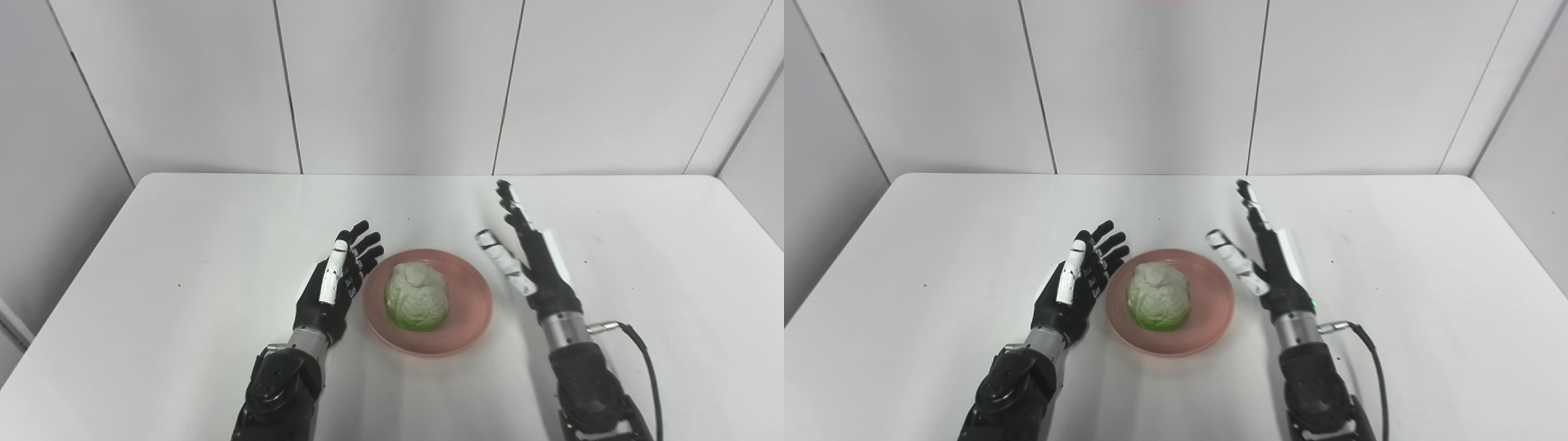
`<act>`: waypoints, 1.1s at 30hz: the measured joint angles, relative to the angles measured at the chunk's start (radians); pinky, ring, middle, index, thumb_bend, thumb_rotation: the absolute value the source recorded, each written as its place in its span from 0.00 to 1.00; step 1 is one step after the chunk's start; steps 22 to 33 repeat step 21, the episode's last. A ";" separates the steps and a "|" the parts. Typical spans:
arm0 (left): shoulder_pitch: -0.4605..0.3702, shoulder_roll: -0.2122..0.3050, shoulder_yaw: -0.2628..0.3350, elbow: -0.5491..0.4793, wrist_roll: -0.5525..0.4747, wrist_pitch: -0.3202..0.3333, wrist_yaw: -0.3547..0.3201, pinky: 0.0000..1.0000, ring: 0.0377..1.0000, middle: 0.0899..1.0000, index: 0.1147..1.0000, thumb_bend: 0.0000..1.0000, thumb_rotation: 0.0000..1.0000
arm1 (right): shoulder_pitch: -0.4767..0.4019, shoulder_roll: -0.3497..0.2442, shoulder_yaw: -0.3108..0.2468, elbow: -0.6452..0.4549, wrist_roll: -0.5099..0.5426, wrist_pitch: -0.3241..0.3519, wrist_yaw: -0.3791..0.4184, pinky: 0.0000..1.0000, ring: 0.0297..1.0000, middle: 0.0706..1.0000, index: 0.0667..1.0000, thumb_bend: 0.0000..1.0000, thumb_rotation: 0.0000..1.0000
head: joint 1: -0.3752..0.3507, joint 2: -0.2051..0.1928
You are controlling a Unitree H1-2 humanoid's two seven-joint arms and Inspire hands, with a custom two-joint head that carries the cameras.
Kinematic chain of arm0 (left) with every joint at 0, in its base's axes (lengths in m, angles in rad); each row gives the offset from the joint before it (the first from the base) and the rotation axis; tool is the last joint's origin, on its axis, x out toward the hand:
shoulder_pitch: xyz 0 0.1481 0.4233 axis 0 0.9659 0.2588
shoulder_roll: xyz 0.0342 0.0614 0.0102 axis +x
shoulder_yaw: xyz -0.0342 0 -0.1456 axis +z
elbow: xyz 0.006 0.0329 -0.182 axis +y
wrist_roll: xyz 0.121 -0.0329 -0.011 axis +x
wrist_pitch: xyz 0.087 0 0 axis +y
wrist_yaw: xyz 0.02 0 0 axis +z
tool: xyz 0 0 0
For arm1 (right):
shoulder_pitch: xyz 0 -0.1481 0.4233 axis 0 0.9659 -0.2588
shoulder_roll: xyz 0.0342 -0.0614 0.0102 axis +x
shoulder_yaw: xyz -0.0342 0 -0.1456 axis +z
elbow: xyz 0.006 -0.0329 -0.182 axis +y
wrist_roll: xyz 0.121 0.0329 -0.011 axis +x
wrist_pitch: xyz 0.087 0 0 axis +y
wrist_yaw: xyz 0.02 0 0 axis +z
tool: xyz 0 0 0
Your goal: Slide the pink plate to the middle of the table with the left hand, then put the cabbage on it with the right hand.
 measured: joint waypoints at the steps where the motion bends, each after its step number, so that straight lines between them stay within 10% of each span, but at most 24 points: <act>1: 0.003 0.000 -0.001 -0.005 0.007 0.001 0.003 0.93 0.87 0.87 0.87 0.46 1.00 | 0.011 0.000 -0.014 0.001 0.037 0.019 0.013 0.99 1.00 1.00 1.00 0.66 1.00 | 0.000 0.000; 33: 0.041 0.016 0.000 -0.015 0.060 -0.057 0.010 0.91 0.88 0.88 0.88 0.46 1.00 | 0.074 0.024 -0.025 0.007 0.127 0.079 0.025 0.98 0.97 0.98 0.97 0.44 1.00 | -0.005 0.012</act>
